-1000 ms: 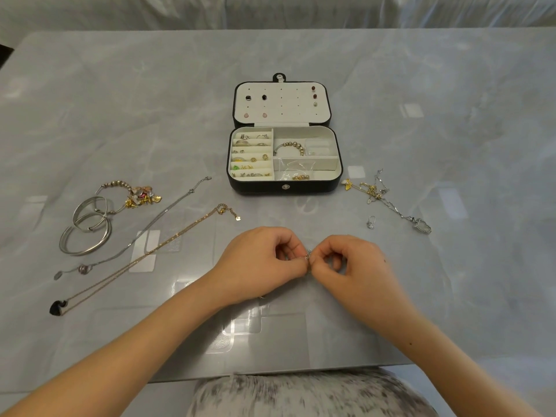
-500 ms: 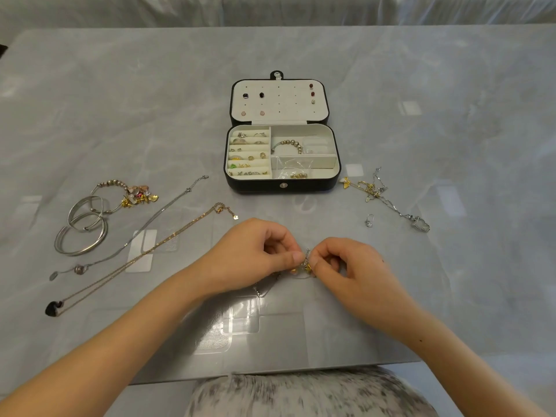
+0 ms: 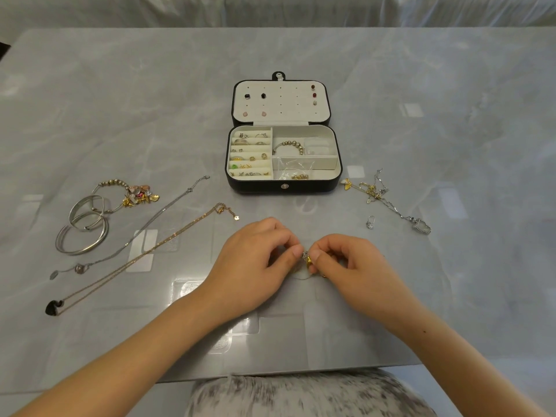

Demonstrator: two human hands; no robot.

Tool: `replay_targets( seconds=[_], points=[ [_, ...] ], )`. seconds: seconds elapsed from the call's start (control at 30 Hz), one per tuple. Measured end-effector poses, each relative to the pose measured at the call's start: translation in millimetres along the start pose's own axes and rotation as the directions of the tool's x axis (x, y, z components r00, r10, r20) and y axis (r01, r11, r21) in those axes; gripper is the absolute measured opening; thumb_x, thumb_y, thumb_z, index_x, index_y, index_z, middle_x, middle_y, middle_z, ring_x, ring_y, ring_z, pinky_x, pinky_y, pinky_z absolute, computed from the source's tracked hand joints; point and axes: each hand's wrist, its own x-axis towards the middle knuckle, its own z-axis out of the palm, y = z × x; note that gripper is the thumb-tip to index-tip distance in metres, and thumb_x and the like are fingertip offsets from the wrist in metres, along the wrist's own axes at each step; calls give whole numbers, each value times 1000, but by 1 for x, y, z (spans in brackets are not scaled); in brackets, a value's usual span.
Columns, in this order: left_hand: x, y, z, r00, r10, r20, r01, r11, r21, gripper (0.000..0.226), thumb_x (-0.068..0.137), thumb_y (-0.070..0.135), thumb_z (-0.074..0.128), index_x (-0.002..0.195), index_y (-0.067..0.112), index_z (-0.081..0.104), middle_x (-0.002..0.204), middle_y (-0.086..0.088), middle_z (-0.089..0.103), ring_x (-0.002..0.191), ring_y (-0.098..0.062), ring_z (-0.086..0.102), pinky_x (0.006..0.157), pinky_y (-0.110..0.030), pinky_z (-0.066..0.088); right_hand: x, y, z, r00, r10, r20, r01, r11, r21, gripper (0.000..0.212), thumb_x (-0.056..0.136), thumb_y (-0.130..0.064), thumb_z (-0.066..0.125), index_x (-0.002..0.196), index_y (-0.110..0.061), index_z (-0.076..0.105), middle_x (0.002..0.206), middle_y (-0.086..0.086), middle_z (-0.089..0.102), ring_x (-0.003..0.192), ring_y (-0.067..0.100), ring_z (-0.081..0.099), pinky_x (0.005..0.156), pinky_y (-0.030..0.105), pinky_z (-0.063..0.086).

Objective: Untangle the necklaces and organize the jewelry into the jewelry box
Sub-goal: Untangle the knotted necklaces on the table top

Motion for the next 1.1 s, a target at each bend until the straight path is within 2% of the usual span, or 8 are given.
replay_targets(
  seconds=[0.3,0.47,0.53,0.6,0.87,0.97,1.03,1.1],
  points=[
    [3,-2,-1,997,-24,72,34,990,-136,24,80,39,49,84,21,65,83,8,58,81,-9,54,77,-35,46,1,-2,3,999,14,-47,-15,1000,-19,20,84,-22,58,65,-26,63,53,-12,55,46,0,45,49,13,31],
    [2,-1,-2,994,-17,110,36,983,-178,23,79,51,52,79,30,62,81,10,58,78,-7,53,73,-28,47,2,0,4,998,20,-57,-20,1000,-1,19,83,-24,59,65,-28,63,58,-10,61,49,-2,47,51,12,34],
    [3,0,-3,994,-11,111,30,985,-171,11,83,39,62,74,35,57,80,10,57,76,-7,51,71,-27,45,3,1,4,998,22,-54,-22,1000,7,18,82,-25,59,65,-28,64,60,-10,64,50,-3,48,51,12,35],
    [3,-1,-4,994,-2,107,20,985,-169,14,85,28,64,75,34,57,80,11,56,75,-7,51,71,-27,45,3,0,3,998,19,-51,-18,1000,10,19,82,-25,60,63,-29,63,61,-10,64,49,-3,48,52,12,35],
    [4,-4,-8,996,-73,56,87,942,-323,10,82,12,68,76,19,65,78,4,62,73,-14,57,72,-28,48,4,2,6,994,32,-100,-38,997,-63,15,79,-22,60,65,-23,62,49,-19,53,50,0,47,53,15,37],
    [4,-4,-9,991,-111,76,132,918,-375,7,83,14,67,79,20,68,78,-2,67,76,-19,61,73,-28,49,3,3,8,992,-33,-118,18,992,-124,15,81,-21,59,67,-25,60,51,-21,52,53,2,47,53,16,34],
    [4,-3,-9,988,-122,94,149,912,-382,11,83,15,67,77,24,68,77,-3,68,75,-19,62,73,-26,49,1,4,9,978,-127,-166,101,982,-158,8,84,-24,57,80,-27,63,58,-19,52,63,4,50,59,14,37],
    [5,-3,-9,987,-125,100,155,907,-391,13,84,15,67,77,26,67,74,1,68,70,-14,61,70,-23,49,1,5,9,957,-232,-172,189,954,-233,21,81,-28,53,96,-26,68,73,-20,55,71,4,50,68,11,38]
  ],
)
